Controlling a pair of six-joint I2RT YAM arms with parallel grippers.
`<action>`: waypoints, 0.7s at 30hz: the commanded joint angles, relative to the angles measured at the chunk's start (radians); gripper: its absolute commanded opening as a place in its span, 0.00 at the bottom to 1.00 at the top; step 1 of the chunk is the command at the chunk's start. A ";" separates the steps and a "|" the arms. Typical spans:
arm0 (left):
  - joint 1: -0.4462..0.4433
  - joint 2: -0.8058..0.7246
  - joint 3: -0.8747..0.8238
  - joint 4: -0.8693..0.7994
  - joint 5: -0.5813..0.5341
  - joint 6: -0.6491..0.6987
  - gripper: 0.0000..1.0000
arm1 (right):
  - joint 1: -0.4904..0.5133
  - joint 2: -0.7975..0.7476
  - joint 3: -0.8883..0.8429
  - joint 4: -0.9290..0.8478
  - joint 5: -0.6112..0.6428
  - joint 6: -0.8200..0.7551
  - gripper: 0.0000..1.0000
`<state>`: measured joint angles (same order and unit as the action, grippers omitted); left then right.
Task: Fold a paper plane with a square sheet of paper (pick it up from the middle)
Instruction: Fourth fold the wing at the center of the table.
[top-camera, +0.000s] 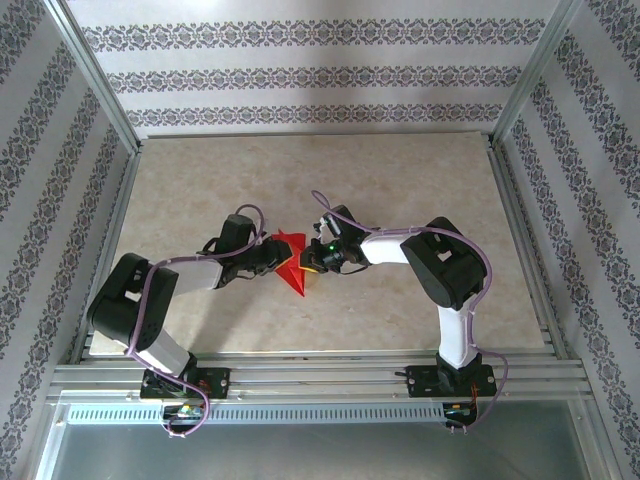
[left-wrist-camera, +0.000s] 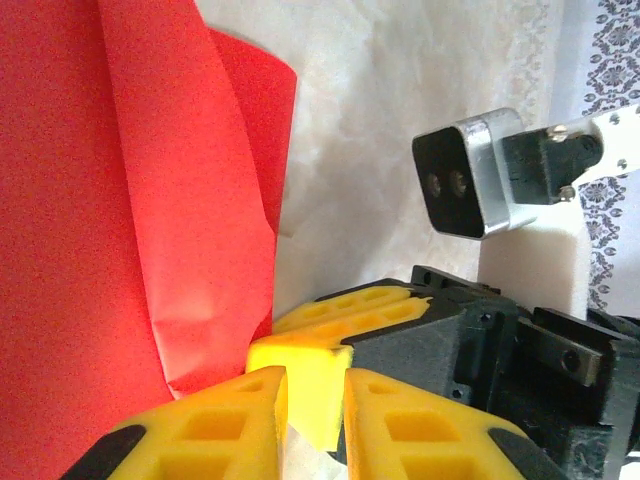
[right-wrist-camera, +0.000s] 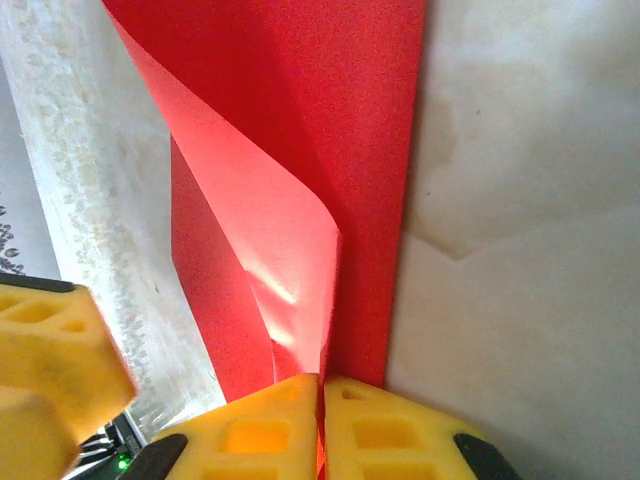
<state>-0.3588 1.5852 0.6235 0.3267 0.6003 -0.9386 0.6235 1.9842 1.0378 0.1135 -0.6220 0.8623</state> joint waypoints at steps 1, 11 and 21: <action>0.004 0.008 0.000 -0.099 -0.051 0.034 0.21 | -0.011 0.007 -0.012 0.025 -0.016 -0.007 0.10; 0.003 0.087 0.014 -0.127 -0.085 0.020 0.14 | -0.010 -0.028 -0.017 0.047 -0.042 -0.019 0.10; 0.003 0.096 0.012 -0.157 -0.099 0.021 0.14 | -0.019 -0.024 -0.038 0.038 -0.019 -0.025 0.10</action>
<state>-0.3588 1.6623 0.6273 0.2279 0.5335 -0.9306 0.6121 1.9812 1.0126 0.1547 -0.6449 0.8589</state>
